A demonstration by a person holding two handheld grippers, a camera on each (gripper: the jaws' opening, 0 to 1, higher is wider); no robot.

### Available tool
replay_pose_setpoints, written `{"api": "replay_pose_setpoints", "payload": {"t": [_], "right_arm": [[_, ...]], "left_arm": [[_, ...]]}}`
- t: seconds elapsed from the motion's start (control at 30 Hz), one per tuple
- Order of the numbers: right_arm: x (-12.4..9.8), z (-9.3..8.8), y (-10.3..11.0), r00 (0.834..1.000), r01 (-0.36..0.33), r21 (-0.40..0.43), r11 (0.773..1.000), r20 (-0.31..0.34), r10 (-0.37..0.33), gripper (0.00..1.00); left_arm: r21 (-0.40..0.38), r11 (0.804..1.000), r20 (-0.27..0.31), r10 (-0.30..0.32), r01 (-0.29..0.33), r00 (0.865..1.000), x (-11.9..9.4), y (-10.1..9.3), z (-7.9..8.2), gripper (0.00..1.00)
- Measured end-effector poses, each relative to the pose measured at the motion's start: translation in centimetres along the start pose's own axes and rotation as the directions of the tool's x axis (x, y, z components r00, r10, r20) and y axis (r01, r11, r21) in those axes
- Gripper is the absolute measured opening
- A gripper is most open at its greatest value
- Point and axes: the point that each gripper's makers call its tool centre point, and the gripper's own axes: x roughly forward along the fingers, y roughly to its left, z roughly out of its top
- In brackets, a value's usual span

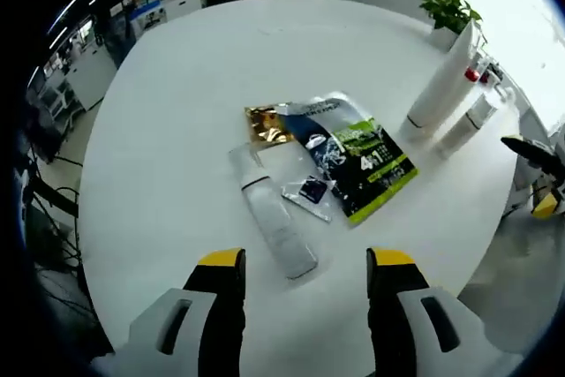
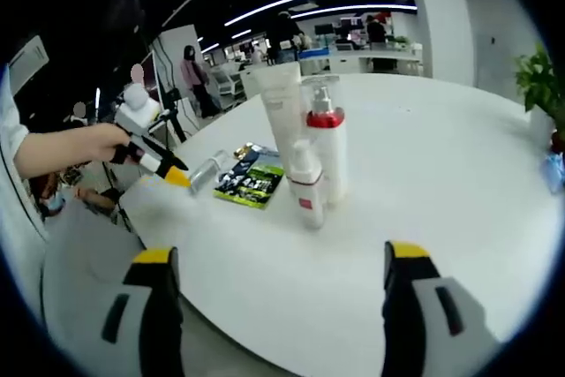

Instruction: Arrange the skincare products in the storage area until every visible bottle or jar stands upright without overlapping.

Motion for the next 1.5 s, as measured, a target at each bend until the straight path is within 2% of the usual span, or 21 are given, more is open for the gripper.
{"api": "replay_pose_setpoints", "payload": {"t": [0.37, 0.7, 0.9, 1.03, 1.1, 1.23, 1.43, 1.5], "right_arm": [[0.5, -0.3, -0.1, 1.000, 0.005, 0.023, 1.000, -0.006, -0.004, 0.96], [0.4, -0.6, -0.7, 1.000, 0.021, 0.044, 0.999, -0.008, -0.021, 0.95], [0.5, -0.7, -0.5, 1.000, 0.018, 0.046, 0.999, -0.012, -0.017, 0.95], [0.6, -0.7, -0.4, 1.000, 0.014, 0.044, 0.999, -0.013, -0.013, 0.94], [0.6, -0.6, -0.3, 1.000, 0.011, 0.043, 0.999, -0.014, -0.010, 0.94], [0.6, -0.5, -0.1, 1.000, 0.006, 0.042, 0.999, -0.011, -0.006, 0.94], [0.4, -0.3, 0.4, 1.000, -0.008, 0.037, 0.999, -0.011, 0.008, 0.93], [0.4, -0.4, 0.6, 1.000, -0.013, 0.036, 0.999, -0.012, 0.014, 0.92]], "left_arm": [[0.005, 0.999, -0.059, 0.033, -0.033, 0.998, 2.9, 2.1, 2.0, 0.41], [0.006, 0.999, -0.098, 0.052, -0.051, 0.994, 4.1, 2.9, 2.1, 0.30], [0.024, 0.998, -0.103, 0.068, -0.066, 0.992, 4.3, 3.2, 2.1, 0.22], [0.016, 0.998, -0.090, 0.068, -0.067, 0.994, 4.2, 3.4, 2.3, 0.20], [0.017, 0.997, -0.051, 0.070, -0.069, 0.996, 4.3, 3.5, 2.6, 0.19], [-0.041, 0.997, -0.015, 0.062, -0.063, 0.998, 4.1, 3.7, 2.5, 0.18], [-0.092, 0.994, 0.008, 0.051, -0.050, 0.999, 3.5, 4.1, 1.6, 0.18], [-0.125, 0.992, 0.024, 0.027, -0.024, 0.999, 3.1, 3.8, 1.2, 0.17]]}}
